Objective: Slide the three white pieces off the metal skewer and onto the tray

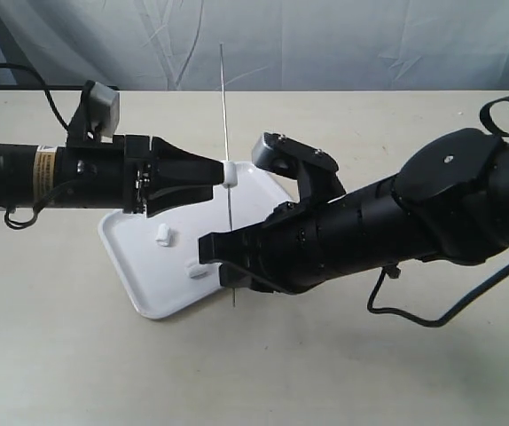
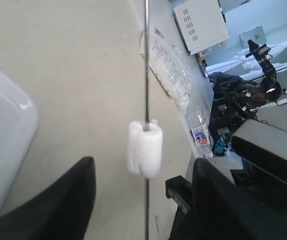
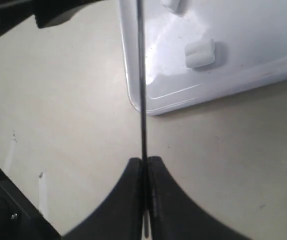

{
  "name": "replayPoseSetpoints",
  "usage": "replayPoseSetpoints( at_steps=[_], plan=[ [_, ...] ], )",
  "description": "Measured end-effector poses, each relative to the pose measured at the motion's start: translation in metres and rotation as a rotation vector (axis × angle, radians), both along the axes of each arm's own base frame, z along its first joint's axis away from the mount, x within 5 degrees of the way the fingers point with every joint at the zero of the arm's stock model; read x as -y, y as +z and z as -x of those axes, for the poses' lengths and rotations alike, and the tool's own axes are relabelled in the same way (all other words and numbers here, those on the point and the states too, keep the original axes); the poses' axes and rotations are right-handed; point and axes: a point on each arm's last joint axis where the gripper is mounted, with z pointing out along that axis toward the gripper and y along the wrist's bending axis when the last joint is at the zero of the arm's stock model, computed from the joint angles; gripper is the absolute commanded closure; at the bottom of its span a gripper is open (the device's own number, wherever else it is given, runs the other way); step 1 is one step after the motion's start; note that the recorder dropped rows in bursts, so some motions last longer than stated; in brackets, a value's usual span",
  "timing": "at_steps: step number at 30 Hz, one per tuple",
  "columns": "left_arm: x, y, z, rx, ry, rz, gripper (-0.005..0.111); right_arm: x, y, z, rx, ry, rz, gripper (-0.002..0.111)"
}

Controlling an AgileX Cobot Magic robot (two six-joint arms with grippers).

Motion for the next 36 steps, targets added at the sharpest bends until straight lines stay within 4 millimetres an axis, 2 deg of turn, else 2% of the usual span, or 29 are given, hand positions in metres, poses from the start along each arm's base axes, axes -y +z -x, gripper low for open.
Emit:
replayPoseSetpoints(
  at_steps=[11, 19, 22, 23, 26, 36],
  plan=[
    [0.000, 0.002, -0.002, -0.041, 0.031, 0.026, 0.052, -0.004, 0.002, 0.008, -0.036, 0.103, -0.038, 0.109],
    [0.004, 0.000, 0.002, -0.085, 0.005, 0.019, 0.055, -0.006, 0.004, 0.009, -0.037, 0.102, -0.068, 0.109],
    [0.013, 0.001, 0.005, -0.087, -0.018, 0.024, 0.067, -0.006, 0.004, 0.008, -0.036, 0.101, -0.073, 0.109],
    [0.013, 0.001, 0.005, -0.087, -0.018, 0.029, 0.075, -0.006, 0.004, 0.008, -0.034, 0.102, -0.073, 0.109],
    [0.014, 0.003, 0.004, -0.090, 0.003, 0.046, 0.085, -0.006, 0.004, 0.008, -0.033, 0.102, -0.073, 0.109],
    [0.014, 0.004, 0.002, -0.086, 0.022, 0.058, 0.086, -0.006, 0.004, 0.009, -0.034, 0.111, -0.075, 0.109]
  ],
)
